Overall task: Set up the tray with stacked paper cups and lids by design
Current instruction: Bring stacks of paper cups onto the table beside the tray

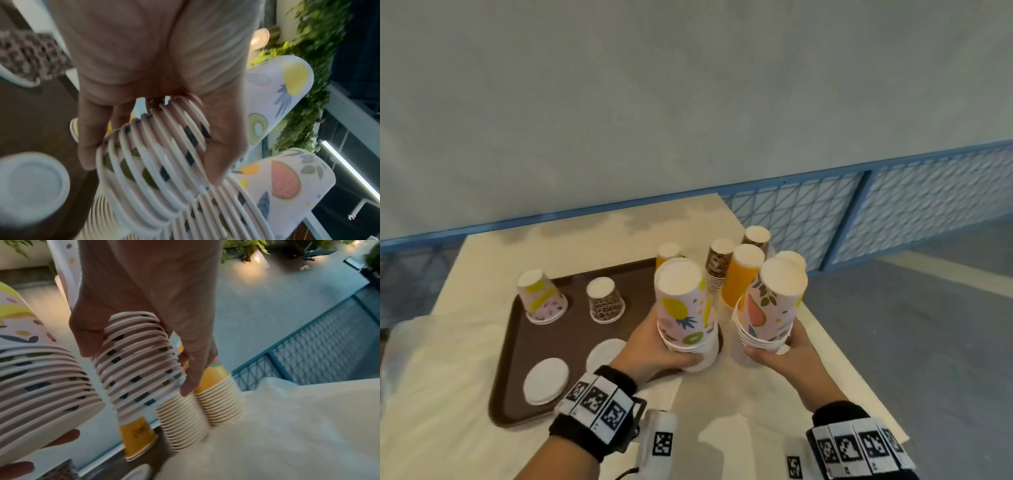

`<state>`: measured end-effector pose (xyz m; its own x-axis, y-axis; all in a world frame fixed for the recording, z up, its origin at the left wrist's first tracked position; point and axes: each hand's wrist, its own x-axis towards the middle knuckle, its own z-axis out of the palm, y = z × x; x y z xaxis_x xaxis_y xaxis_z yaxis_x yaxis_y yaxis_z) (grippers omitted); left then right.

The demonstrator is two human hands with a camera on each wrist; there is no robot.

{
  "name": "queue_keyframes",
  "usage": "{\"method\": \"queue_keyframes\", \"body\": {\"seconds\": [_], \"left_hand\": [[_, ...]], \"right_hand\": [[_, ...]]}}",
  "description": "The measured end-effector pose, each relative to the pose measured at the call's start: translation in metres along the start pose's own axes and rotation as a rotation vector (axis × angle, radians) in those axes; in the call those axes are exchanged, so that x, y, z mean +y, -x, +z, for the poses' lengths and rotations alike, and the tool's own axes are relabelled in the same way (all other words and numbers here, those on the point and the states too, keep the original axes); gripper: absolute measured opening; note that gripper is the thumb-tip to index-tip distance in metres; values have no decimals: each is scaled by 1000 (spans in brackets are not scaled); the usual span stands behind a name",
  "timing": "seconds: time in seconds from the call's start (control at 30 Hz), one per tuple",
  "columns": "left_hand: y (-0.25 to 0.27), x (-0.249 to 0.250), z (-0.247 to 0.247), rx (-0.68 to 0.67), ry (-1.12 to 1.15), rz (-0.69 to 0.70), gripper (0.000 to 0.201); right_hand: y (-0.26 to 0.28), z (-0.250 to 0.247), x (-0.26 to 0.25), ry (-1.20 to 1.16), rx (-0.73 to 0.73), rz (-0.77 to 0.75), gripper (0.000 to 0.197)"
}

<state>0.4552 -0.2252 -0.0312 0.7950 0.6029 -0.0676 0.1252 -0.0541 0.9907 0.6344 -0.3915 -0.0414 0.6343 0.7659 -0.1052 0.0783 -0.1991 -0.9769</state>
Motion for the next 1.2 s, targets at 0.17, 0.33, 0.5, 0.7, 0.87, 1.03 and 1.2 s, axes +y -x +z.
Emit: {"method": "queue_keyframes", "body": {"seconds": [0.17,0.33,0.5,0.7,0.87,1.03,1.2], "left_hand": [[-40,-25,60,-34,-53,-57,104],[-58,-44,95,15,-63,-172,87],[-59,-54,107,71,-119,-239,84],[-59,-59,111,61,-185,-246,86],[-58,-54,111,13,-230,-234,96],[-50,-49,104,-12,-267,-219,94],[-24,-23,79,62,-344,-139,83]], "right_hand": [[-15,-39,31,58,61,79,86],[-31,-60,58,78,47,157,90],[-42,-65,74,118,25,183,83],[-46,-66,74,159,4,187,76],[-50,-68,77,242,-2,185,82],[-33,-73,54,187,55,82,104],[-4,-65,-9,156,434,-360,76]]}}
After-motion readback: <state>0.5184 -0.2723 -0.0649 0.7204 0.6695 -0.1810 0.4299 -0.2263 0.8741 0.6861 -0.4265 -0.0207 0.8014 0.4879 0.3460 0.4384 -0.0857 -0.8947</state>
